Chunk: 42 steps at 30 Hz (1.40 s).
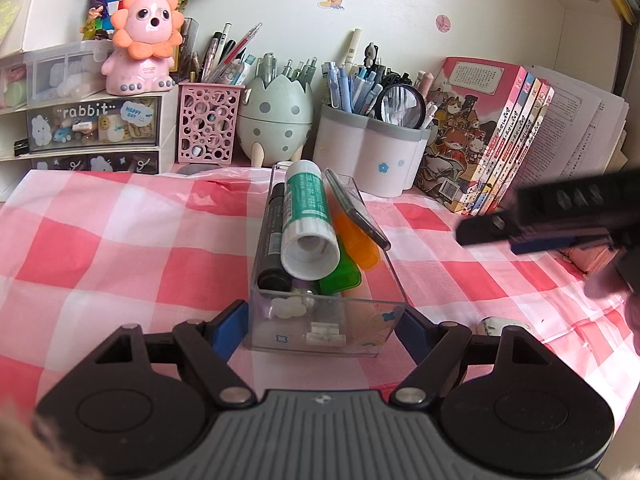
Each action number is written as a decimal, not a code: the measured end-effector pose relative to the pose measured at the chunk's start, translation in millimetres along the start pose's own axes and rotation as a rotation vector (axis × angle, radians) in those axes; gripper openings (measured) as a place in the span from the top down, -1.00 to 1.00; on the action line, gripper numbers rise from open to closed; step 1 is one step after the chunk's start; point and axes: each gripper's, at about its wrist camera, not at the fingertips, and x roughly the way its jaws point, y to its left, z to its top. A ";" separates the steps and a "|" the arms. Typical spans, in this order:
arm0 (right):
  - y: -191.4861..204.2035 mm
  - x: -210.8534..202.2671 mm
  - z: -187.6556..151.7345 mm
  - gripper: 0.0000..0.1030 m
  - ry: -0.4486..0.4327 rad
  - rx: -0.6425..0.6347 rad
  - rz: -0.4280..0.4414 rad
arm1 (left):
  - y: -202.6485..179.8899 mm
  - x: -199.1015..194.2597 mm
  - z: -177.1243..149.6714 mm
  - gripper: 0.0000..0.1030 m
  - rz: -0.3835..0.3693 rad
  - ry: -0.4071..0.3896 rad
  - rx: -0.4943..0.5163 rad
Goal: Organize stationery
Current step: 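Withdraw the right tool over to the white eraser on the cloth, then grasp the white eraser with the right tool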
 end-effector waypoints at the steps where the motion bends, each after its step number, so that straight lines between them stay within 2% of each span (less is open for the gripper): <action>1: -2.4 -1.9 -3.6 -0.49 0.000 -0.011 -0.004 | 0.1 0.0 0.0 -0.02 0.000 0.000 0.000; 8: -6.6 -13.6 -29.7 -0.50 0.015 -0.115 -0.043 | 0.2 -0.1 0.0 -0.02 0.000 0.000 0.000; 19: -6.9 -17.3 -57.3 -0.46 0.062 -0.126 -0.031 | 0.4 -0.2 0.1 -0.02 0.000 0.000 0.000; 29: -6.6 -12.7 -58.3 -0.14 0.071 -0.141 -0.034 | 0.2 -0.2 0.1 -0.02 0.000 0.000 0.000; 33: -6.1 -12.7 -56.6 0.20 0.065 -0.158 -0.015 | 0.2 -0.2 0.1 -0.02 0.000 0.000 0.000; 42: -8.9 -13.6 -43.7 0.38 0.056 -0.139 0.017 | 0.3 -0.2 0.1 -0.02 0.000 0.000 0.000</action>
